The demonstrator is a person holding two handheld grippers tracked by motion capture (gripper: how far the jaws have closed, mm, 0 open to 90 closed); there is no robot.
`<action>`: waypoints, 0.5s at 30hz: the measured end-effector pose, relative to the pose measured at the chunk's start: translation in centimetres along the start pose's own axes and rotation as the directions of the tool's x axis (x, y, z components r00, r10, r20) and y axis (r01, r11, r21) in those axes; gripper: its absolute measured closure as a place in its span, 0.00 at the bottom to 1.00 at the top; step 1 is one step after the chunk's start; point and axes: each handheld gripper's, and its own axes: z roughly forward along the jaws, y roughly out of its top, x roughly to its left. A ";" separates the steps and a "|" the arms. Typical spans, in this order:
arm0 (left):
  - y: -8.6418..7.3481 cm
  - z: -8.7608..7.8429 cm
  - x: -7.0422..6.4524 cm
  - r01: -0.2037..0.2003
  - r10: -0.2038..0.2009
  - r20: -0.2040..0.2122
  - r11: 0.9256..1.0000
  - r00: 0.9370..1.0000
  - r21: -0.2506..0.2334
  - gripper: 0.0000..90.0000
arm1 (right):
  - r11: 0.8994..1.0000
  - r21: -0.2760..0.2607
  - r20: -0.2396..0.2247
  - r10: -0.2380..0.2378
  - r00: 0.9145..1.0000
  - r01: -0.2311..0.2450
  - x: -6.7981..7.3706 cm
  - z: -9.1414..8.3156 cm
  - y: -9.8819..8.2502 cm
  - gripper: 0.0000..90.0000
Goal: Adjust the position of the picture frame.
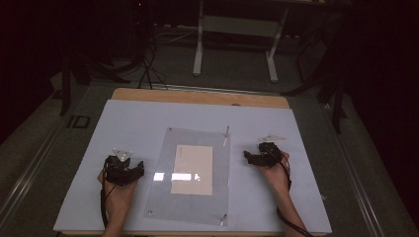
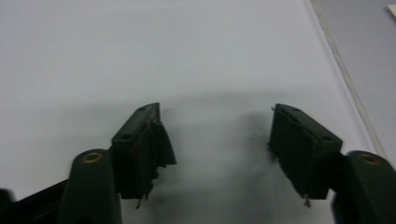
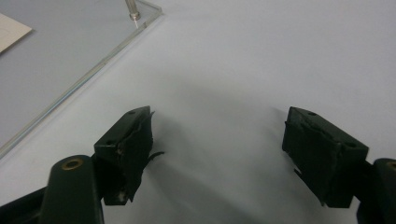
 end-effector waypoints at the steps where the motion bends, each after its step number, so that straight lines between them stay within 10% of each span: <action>1: 0.1 -0.2 -0.1 -0.012 0.012 0.009 1.000 1.000 -0.014 0.43 | 1.000 0.000 0.002 0.002 1.000 -0.002 0.0 0.0 0.0 0.27; 6: 0.2 -0.8 0.1 -0.006 0.011 0.076 0.998 0.997 -0.070 0.47 | 1.000 -0.008 0.002 0.000 1.000 0.000 0.2 -0.2 -0.1 0.32; 11: 0.2 -0.8 0.5 0.015 0.005 0.195 0.995 0.981 -0.102 0.48 | 1.000 -0.017 -0.004 0.010 1.000 -0.010 0.3 -0.3 -0.2 0.38; 15: 0.2 -0.8 0.5 0.012 0.011 0.210 0.994 0.978 -0.107 0.52 | 0.999 -0.032 -0.065 0.018 0.998 -0.020 0.2 -0.2 0.2 0.51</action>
